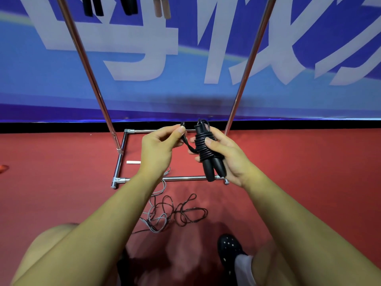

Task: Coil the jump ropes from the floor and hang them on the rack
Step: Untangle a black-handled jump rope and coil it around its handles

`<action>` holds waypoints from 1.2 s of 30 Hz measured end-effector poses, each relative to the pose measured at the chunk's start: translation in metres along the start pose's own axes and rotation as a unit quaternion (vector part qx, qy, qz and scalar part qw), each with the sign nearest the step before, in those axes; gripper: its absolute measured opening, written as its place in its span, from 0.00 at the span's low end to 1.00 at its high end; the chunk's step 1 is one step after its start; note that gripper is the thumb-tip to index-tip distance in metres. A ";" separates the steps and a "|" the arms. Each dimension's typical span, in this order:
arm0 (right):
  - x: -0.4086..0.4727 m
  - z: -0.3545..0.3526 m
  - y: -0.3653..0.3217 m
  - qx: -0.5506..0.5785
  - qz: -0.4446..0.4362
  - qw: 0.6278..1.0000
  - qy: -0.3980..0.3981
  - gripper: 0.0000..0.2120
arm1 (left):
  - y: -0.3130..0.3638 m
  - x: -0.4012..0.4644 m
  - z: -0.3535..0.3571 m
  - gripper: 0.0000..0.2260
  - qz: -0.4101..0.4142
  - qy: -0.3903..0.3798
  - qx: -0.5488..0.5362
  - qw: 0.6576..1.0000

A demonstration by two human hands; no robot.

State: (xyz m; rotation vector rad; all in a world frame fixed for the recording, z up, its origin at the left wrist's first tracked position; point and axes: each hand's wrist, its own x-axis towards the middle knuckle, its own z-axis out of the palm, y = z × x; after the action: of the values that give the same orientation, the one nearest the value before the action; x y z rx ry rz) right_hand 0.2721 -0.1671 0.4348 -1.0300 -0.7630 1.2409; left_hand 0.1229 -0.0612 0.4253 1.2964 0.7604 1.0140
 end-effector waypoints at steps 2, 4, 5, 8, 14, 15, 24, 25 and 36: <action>-0.002 -0.001 -0.003 0.015 0.005 1.000 -0.022 0.29 | 0.005 0.003 -0.002 0.04 -0.004 -0.022 0.001 1.000; -0.004 -0.002 -0.006 0.014 0.011 0.999 -0.039 0.28 | 0.009 0.004 -0.006 0.05 0.000 -0.069 0.019 0.997; -0.005 -0.003 -0.007 0.013 0.018 0.999 -0.044 0.28 | 0.011 0.005 -0.008 0.06 0.001 -0.098 0.032 0.995; -0.009 -0.004 -0.011 0.009 0.040 0.997 -0.062 0.28 | 0.017 0.003 -0.011 0.08 -0.020 -0.171 0.024 0.985; -0.015 -0.003 -0.019 0.000 0.057 0.994 -0.097 0.26 | 0.020 0.000 -0.014 0.14 -0.102 -0.200 -0.067 0.972; -0.015 -0.003 -0.019 0.003 0.056 0.993 -0.099 0.26 | 0.021 -0.001 -0.013 0.14 -0.116 -0.200 -0.078 0.970; -0.014 -0.001 -0.016 0.027 0.060 0.994 -0.085 0.23 | 0.027 -0.003 -0.012 0.09 -0.166 -0.230 -0.116 0.952; -0.015 -0.001 -0.016 0.035 0.067 0.993 -0.088 0.23 | 0.029 -0.003 -0.012 0.12 -0.171 -0.230 -0.128 0.950; -0.018 0.001 -0.018 0.029 0.103 0.989 -0.103 0.19 | 0.033 -0.006 -0.015 0.10 -0.190 -0.253 -0.138 0.938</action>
State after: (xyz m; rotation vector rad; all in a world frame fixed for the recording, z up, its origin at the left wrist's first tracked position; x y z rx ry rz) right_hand 0.2743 -0.1849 0.4529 -0.9611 -0.7878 1.5556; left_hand 0.1018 -0.0610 0.4551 1.0464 0.4246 0.4241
